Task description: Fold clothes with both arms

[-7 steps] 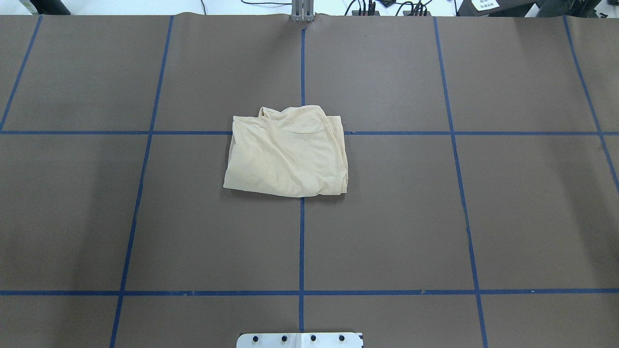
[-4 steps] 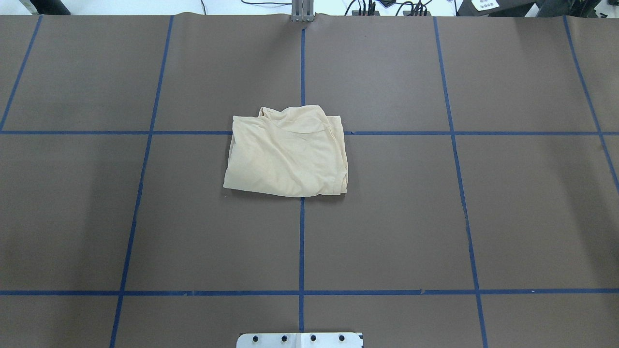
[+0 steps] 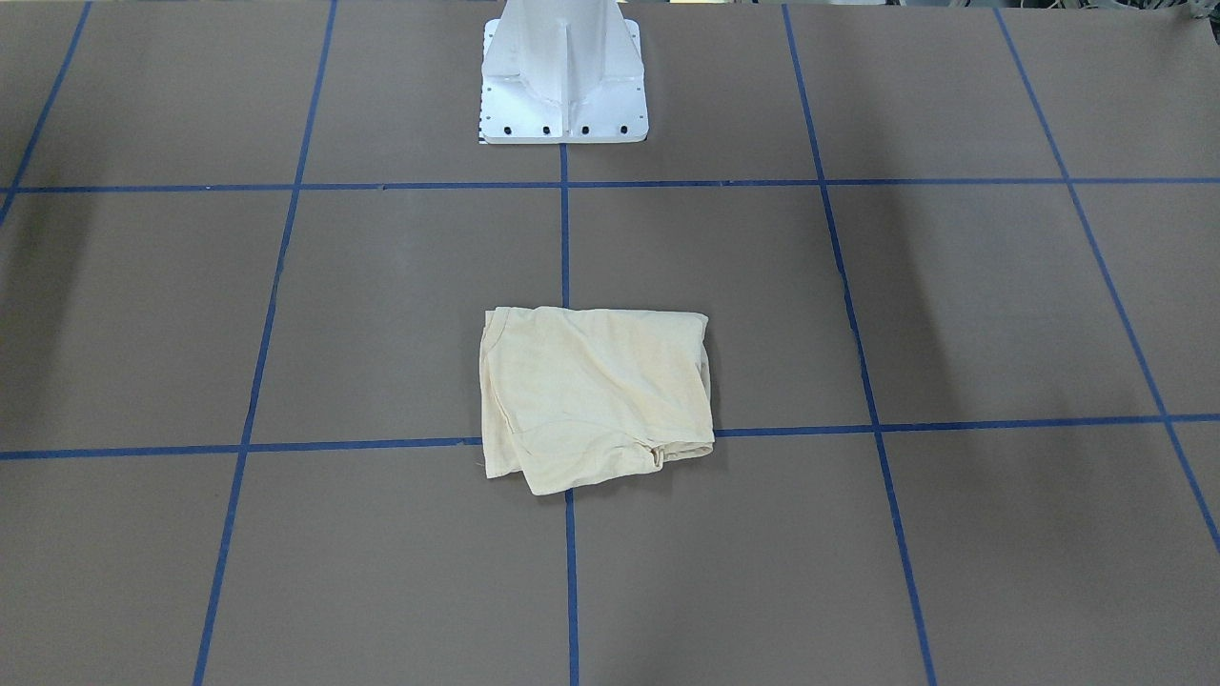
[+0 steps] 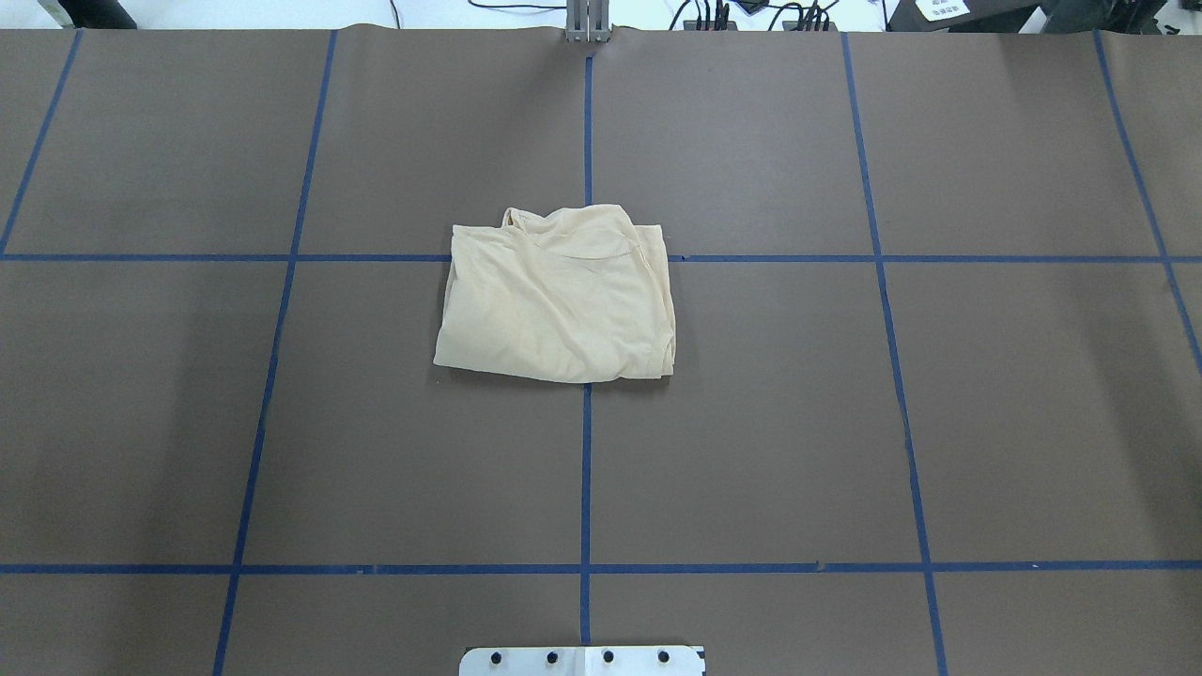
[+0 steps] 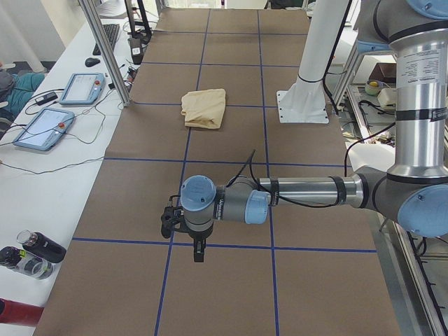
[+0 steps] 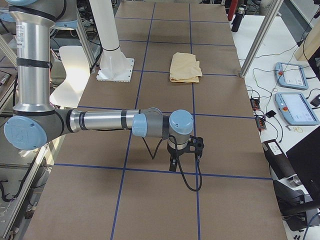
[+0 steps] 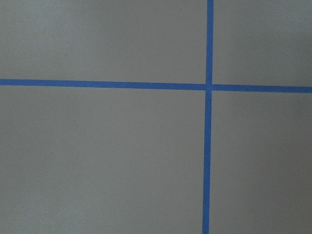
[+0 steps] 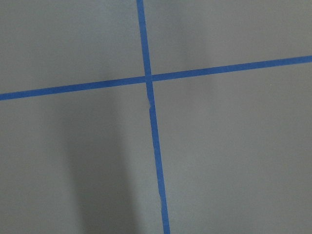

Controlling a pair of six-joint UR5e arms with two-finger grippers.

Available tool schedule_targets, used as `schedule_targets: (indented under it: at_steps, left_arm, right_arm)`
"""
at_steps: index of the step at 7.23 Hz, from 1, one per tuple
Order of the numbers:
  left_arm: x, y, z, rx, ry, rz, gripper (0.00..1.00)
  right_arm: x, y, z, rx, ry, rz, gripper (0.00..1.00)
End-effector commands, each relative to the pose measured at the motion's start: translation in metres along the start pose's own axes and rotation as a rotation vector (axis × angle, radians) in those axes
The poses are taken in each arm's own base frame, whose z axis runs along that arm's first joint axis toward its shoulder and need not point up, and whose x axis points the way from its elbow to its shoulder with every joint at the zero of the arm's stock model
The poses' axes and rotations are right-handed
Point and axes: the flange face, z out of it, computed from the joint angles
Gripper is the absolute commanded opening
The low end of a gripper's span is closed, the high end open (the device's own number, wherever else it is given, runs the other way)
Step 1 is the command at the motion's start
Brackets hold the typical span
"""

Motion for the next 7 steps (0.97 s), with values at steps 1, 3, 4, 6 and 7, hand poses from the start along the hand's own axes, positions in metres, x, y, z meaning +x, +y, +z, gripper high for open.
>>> schedule_targets:
  at_steps: [1,3,4,6,7]
  left_arm:
    - [0.0006,-0.0008,-0.0001,0.0,0.001,-0.001,1.0]
    - [0.0003,0.0,0.0004,-0.001,0.003,-0.002,1.0]
    - [0.0003,0.0,0.0004,-0.001,0.003,-0.002,1.0]
    - [0.0017,-0.0011,-0.0012,0.002,0.001,0.003,1.0]
    - [0.0017,-0.0011,-0.0012,0.002,0.001,0.003,1.0]
  right_arm:
    - [0.0012,-0.0006,0.0032,-0.006,0.002,0.004,1.0]
    - [0.0027,-0.0005,0.0029,-0.007,0.001,0.014,1.0]
    - [0.0031,0.0003,0.0039,-0.01,-0.006,0.015,1.0]
    - [0.0044,0.0008,0.0056,-0.018,-0.009,0.022,1.0]
    - [0.0034,0.0007,0.0065,-0.02,-0.008,0.019,1.0]
